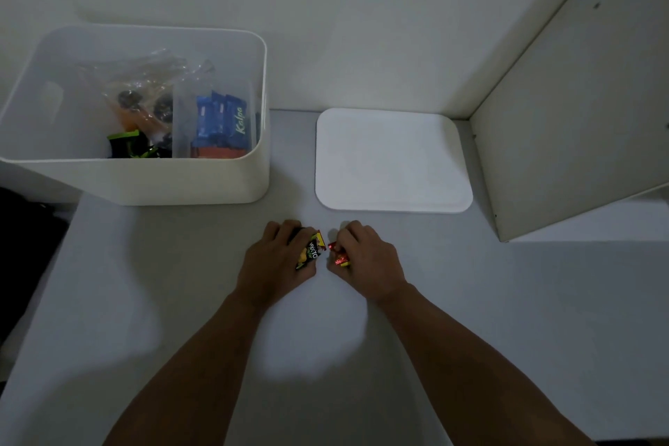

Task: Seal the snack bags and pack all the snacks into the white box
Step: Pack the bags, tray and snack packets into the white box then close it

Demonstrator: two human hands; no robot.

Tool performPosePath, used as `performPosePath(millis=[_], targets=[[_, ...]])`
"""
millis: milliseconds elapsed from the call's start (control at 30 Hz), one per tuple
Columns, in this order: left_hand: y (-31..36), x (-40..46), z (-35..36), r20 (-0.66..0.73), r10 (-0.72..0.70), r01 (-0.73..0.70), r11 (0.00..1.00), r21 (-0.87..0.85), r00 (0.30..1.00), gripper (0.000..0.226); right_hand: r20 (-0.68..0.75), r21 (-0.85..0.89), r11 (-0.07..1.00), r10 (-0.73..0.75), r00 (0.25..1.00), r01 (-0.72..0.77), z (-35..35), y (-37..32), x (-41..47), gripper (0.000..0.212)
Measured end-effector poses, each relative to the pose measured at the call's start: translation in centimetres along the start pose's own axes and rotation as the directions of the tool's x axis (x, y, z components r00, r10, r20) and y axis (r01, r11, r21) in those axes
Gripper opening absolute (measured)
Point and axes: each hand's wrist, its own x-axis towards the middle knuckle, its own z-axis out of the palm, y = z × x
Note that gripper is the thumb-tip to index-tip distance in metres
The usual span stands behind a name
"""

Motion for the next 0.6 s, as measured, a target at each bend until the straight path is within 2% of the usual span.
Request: performPosePath(millis=[167,300,467,600], targets=[[0.0,-0.1,-0.7,0.104,-0.002,0.006,0.999,-0.04,0.995,0.055,0.044,0.017,1.0,0.015,0.999,-0.015,-0.5,-0.2,-0.8,0.031],[0.3,-0.8,-1.0,0.133,-0.047,0.059,0.994,-0.093,0.99,0.056,0.078,0.096,0.993,0.067,0.995,-0.074,-0.9,-0.8,-1.6,0.029],[0.8,-1.0,-3.1,0.119,-0.211,0.232,0.951,-0.203,0.97,0.054,0.148,0.171,0.969,0.156,0.977,-0.181,-2.4,-1.0,-2.0,0.031],[1.2,-1.9,-6.0,0.029,-0.44,0.423,0.84,-0.339,0.897,0.049,0.17,0.142,0.962,0.209,0.963,-0.234,-4.1,-1.2,-2.5,0.033]])
